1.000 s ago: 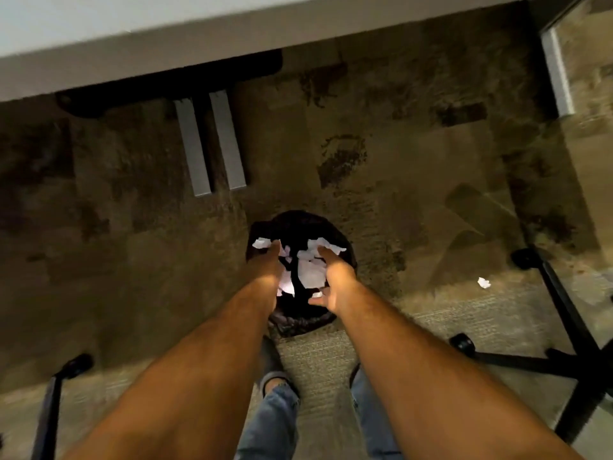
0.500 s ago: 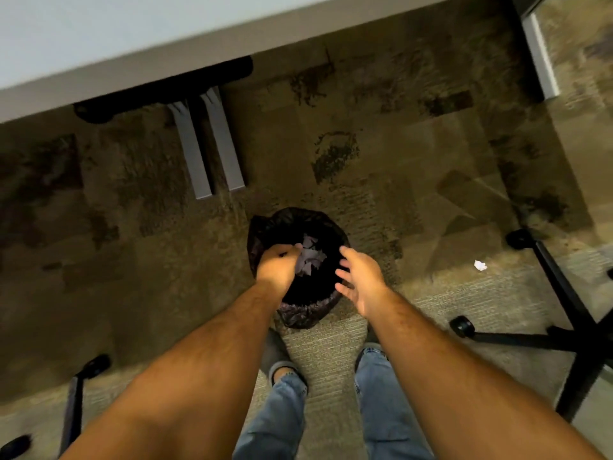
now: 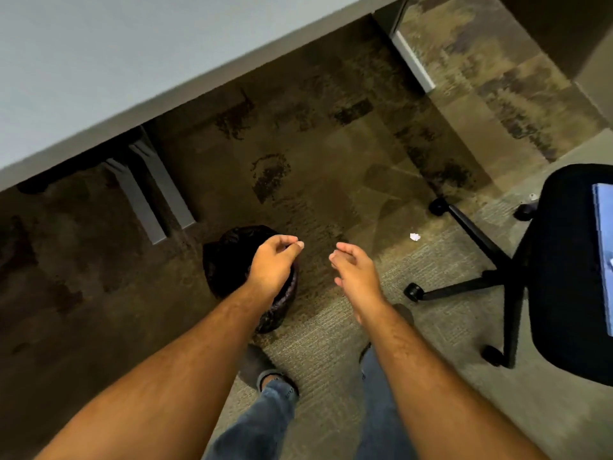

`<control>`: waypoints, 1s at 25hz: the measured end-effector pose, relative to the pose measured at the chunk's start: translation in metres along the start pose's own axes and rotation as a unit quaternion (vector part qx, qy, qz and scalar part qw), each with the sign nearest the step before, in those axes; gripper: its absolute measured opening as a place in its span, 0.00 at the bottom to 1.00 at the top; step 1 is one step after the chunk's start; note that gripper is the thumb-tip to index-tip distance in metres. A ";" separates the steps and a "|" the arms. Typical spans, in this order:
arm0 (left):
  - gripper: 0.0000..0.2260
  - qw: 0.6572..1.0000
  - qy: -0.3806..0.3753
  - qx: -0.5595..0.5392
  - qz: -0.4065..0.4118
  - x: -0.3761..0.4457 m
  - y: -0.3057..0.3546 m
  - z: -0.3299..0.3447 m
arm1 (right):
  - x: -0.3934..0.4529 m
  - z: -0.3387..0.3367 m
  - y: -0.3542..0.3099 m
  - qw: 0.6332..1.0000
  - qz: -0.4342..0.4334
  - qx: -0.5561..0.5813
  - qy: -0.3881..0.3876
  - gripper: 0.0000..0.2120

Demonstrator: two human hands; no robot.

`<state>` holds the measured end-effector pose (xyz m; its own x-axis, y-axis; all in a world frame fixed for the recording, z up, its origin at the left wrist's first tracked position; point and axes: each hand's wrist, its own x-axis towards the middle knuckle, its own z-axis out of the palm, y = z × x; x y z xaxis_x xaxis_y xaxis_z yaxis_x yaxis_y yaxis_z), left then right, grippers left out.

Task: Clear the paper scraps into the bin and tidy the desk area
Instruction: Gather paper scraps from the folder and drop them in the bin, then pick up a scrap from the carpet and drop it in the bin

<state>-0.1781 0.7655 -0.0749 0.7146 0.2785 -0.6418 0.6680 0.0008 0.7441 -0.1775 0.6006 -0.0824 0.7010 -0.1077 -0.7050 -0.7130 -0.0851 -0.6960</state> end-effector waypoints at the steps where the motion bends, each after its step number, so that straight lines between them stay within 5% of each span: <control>1: 0.10 1.000 -0.008 0.004 0.006 -0.002 0.005 0.010 | 0.002 -0.013 0.000 1.000 -0.015 -0.006 0.007 0.15; 17: 0.08 0.997 -0.043 0.068 -0.017 -0.002 0.062 0.316 | 0.103 -0.325 0.000 0.987 -0.067 -0.146 0.011 0.18; 25: 0.08 0.987 -0.091 0.135 0.004 0.077 0.072 0.406 | 0.204 -0.354 0.011 0.987 -0.040 -0.153 0.036 0.20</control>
<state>0.0090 0.3972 -0.1461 0.7288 0.1001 -0.6773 0.6758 -0.2641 0.6882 -0.0477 0.2274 -0.1855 0.7607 -0.1571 -0.6298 -0.6335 -0.3909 -0.6677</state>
